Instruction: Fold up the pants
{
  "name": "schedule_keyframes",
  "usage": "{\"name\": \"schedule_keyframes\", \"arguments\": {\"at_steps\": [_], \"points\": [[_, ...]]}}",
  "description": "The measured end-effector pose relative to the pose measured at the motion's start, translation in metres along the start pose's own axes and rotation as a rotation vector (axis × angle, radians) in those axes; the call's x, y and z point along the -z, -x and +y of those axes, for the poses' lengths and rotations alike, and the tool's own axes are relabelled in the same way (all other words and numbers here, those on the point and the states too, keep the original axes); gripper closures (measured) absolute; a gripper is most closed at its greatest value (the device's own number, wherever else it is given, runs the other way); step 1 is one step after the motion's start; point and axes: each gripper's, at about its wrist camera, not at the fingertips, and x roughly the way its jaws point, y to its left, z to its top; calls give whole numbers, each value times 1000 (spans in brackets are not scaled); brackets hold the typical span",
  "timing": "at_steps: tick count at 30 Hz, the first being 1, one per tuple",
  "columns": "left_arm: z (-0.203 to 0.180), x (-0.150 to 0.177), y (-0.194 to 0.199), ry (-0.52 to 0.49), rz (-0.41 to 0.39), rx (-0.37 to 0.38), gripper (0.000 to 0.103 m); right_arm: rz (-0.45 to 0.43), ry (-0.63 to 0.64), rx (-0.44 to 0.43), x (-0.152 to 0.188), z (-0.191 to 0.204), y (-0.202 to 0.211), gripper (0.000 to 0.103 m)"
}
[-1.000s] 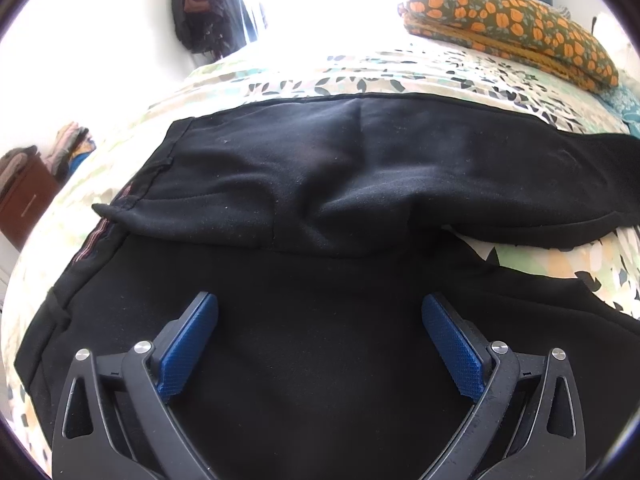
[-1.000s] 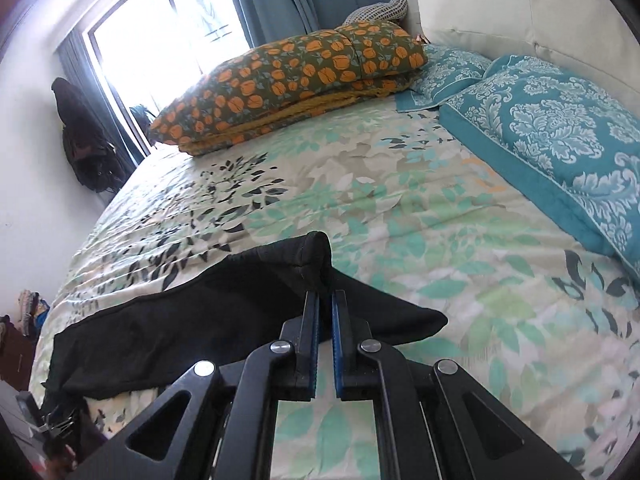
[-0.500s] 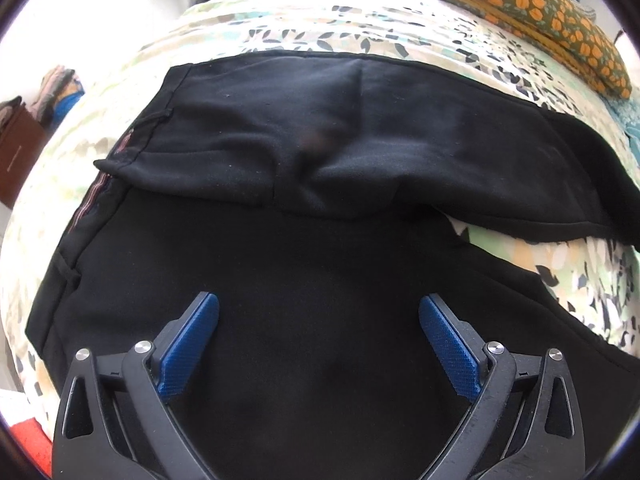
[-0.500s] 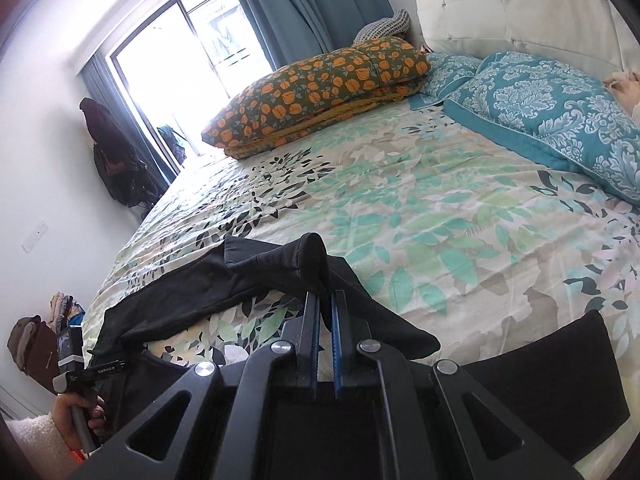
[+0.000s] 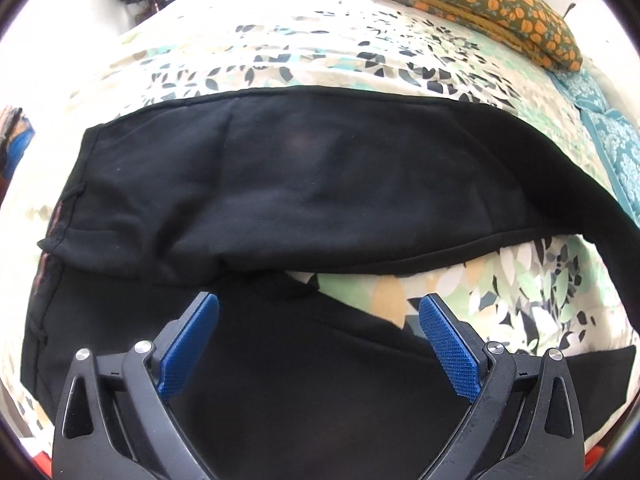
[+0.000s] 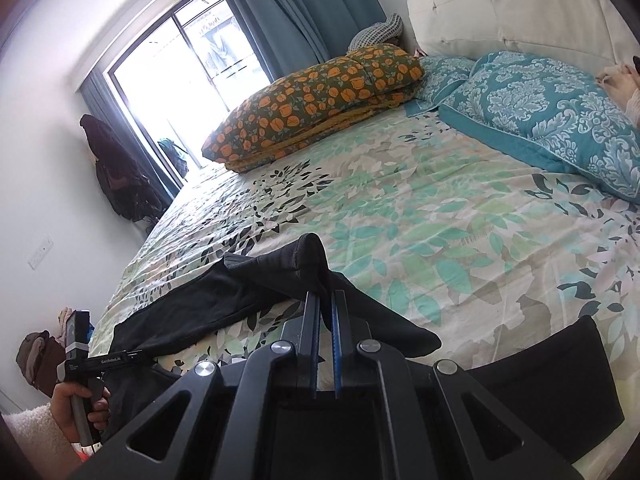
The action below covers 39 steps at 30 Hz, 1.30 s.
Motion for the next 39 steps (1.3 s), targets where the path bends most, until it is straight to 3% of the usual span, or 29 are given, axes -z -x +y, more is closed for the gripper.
{"name": "schedule_keyframes", "arguments": {"at_steps": [9, 15, 19, 21, 24, 26, 28, 30, 33, 34, 37, 39], "points": [[-11, -58, -15, 113, 19, 206, 2, 1, 30, -10, -8, -2, 21, 98], [-16, -104, -31, 272, 35, 382, 2, -8, 96, -8, -6, -3, 47, 103], [-25, -115, -58, 292, 90, 350, 2, 32, 136, 12, -5, -12, 55, 103], [-27, -109, -64, 301, 89, 317, 2, 138, 169, 31, 0, -19, 37, 103], [-30, -97, -67, 305, 88, 291, 2, 260, 228, 25, 22, -27, 7, 91], [-31, -91, -68, 284, 98, 261, 2, 314, 307, -11, 42, -18, -6, 53], [-29, -87, -66, 247, 97, 242, 2, 362, 390, -80, 62, 1, -16, 50], [-28, -83, -62, 211, 89, 221, 2, 370, 481, -118, 79, 20, -23, 50], [-25, -79, -61, 176, 88, 199, 2, 401, 632, -92, 100, 43, -49, 52], [-25, -78, -61, 172, 90, 197, 2, 439, 685, -71, 109, 48, -63, 56], [-20, -76, -57, 185, 95, 215, 2, 499, 835, 36, 131, 52, -91, 91], [-16, -78, -53, 195, 97, 235, 2, 468, 782, 47, 121, 51, -81, 95]]}}
